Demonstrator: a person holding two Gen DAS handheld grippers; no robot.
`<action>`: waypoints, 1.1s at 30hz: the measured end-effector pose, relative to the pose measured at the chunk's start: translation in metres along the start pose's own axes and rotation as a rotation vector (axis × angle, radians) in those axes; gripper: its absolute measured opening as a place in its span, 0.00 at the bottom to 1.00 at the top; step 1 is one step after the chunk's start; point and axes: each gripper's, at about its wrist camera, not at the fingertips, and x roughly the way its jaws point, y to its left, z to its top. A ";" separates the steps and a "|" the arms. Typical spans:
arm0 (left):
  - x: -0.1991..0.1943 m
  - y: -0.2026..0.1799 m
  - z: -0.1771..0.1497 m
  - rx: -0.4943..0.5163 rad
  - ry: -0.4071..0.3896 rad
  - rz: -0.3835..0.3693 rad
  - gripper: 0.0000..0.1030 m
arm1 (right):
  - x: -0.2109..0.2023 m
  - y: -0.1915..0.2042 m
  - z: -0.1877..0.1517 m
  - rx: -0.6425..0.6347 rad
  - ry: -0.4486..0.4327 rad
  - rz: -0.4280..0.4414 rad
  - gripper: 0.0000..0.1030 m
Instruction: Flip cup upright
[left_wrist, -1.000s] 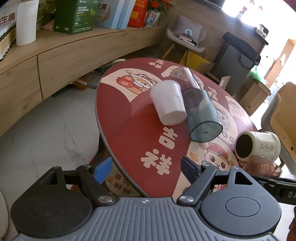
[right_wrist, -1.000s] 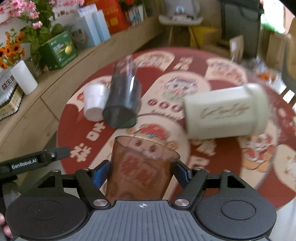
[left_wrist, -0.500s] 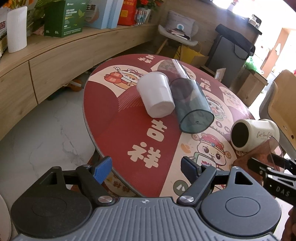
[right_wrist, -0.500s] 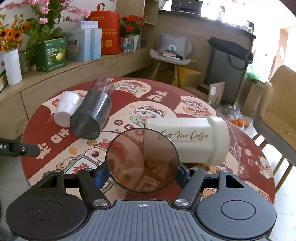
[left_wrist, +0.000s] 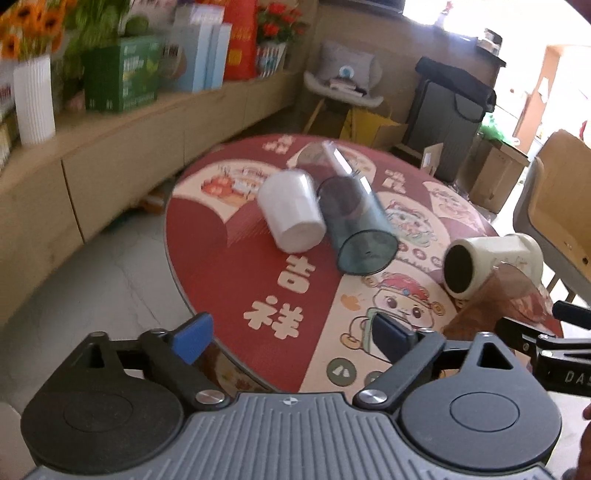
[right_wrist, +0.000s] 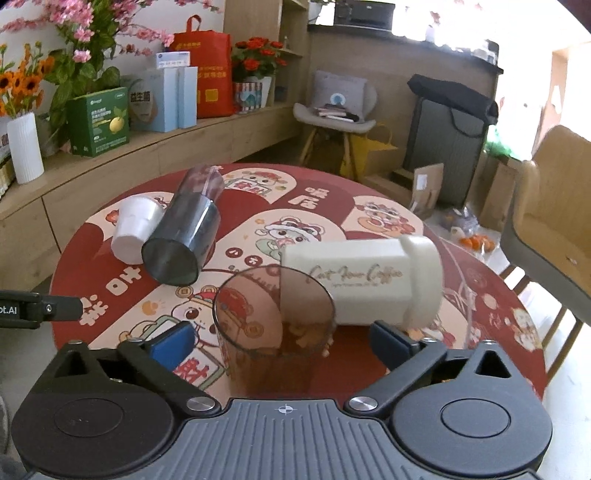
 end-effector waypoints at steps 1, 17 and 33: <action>-0.008 -0.006 -0.001 0.024 -0.012 0.014 0.96 | -0.006 -0.002 -0.001 0.008 0.001 -0.002 1.00; -0.132 -0.050 -0.029 0.122 -0.041 0.049 1.00 | -0.126 -0.030 -0.043 0.129 -0.020 0.036 1.00; -0.191 -0.048 -0.072 0.096 -0.044 0.110 1.00 | -0.203 -0.022 -0.082 0.131 -0.082 0.053 1.00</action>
